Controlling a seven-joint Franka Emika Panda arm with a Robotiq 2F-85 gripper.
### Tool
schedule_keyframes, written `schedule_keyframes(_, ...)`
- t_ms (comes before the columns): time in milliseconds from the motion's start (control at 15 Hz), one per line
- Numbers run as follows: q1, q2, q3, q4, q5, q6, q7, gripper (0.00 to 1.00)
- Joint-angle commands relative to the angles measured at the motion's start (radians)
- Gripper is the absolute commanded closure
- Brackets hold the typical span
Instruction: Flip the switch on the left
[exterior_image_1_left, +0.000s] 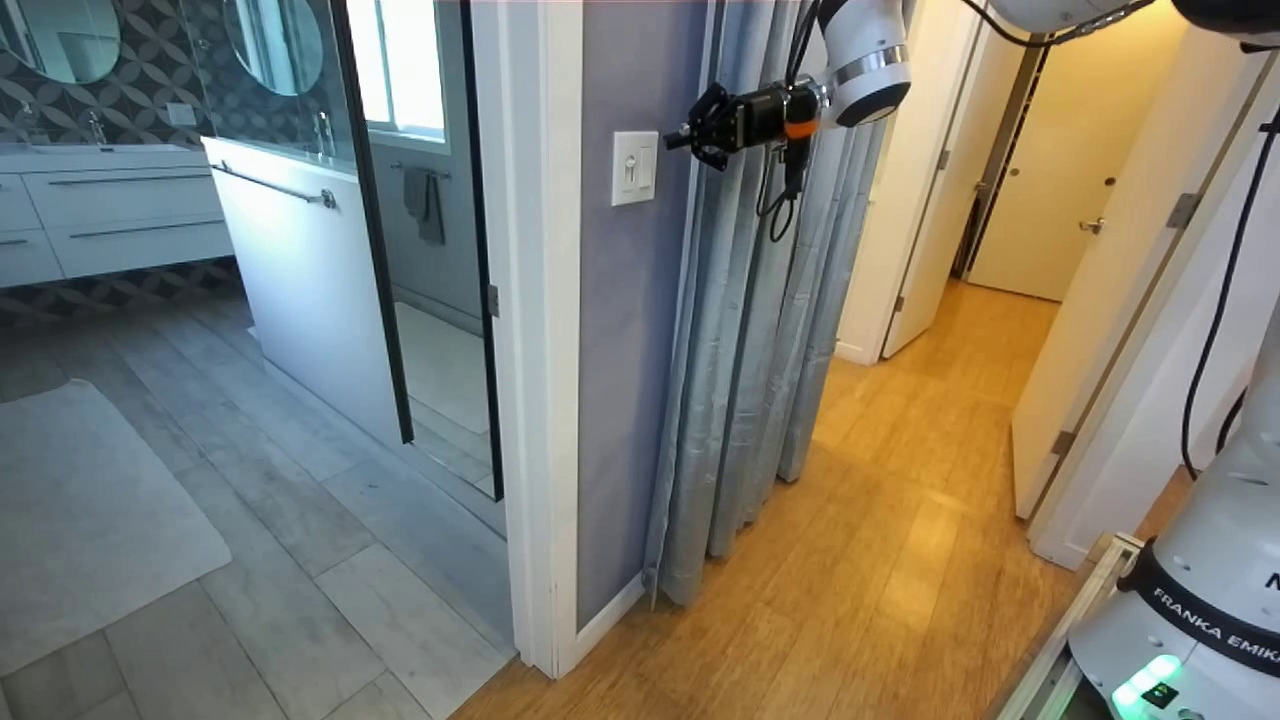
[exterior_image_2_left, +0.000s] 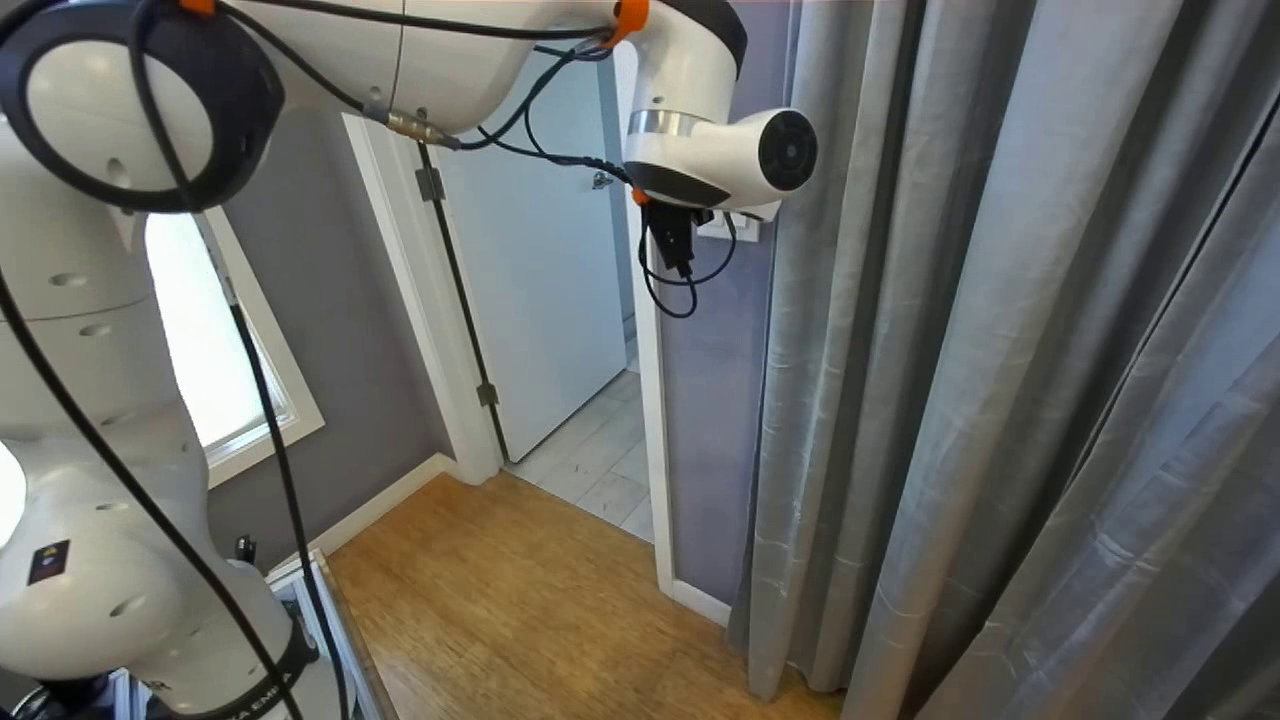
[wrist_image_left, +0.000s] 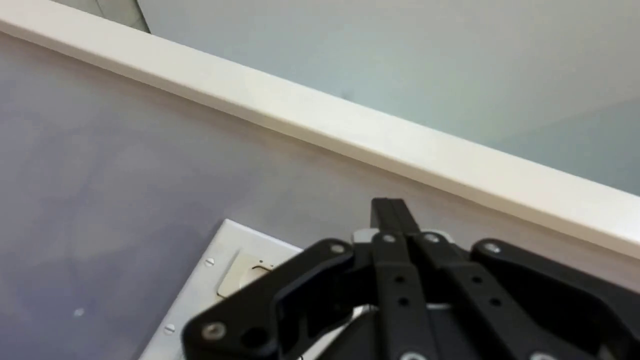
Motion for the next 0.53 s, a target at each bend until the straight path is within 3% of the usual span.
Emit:
schedule_keyframes(0,0.0,0.01,-0.002,0.01,0.003,-0.004,0.004,0.99)
schedule_keyframes(467,-0.004,0.085,0.006,0.089,0.062,-0.002,0.09,1.0)
